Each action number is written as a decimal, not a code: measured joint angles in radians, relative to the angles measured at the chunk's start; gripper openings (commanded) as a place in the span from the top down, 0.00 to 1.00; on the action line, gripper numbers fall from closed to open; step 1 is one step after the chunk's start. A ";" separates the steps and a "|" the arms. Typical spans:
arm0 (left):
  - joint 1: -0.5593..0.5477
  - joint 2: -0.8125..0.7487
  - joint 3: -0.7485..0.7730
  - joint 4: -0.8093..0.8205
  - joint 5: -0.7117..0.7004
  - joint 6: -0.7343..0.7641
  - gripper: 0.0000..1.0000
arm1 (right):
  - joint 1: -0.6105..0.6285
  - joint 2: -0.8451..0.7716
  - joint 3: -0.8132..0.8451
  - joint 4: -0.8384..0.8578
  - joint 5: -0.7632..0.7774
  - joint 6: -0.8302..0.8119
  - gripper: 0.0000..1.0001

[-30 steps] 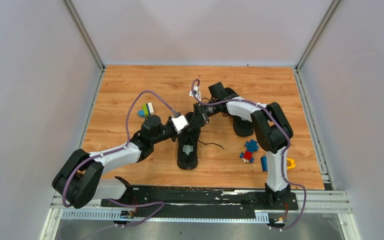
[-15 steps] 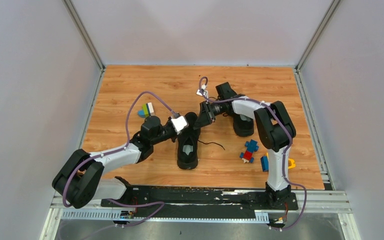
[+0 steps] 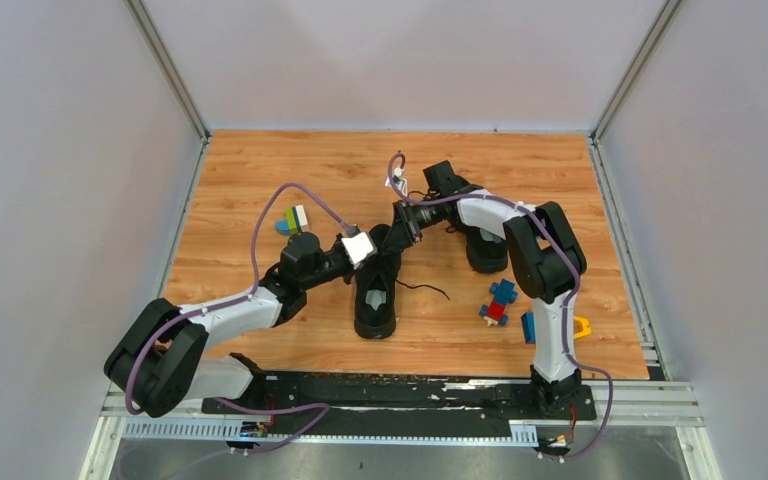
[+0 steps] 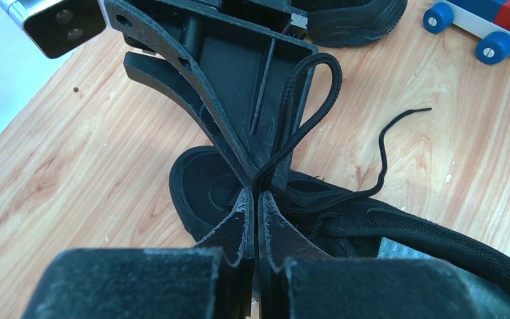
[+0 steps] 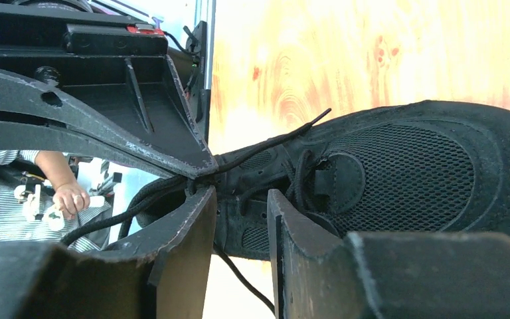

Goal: Tie the shoes
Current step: Cross the shoelace with the shoelace.

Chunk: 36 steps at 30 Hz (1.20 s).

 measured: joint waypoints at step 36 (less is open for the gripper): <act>0.001 -0.001 -0.005 -0.002 -0.031 -0.015 1.00 | 0.044 0.048 0.014 0.037 -0.074 0.069 0.63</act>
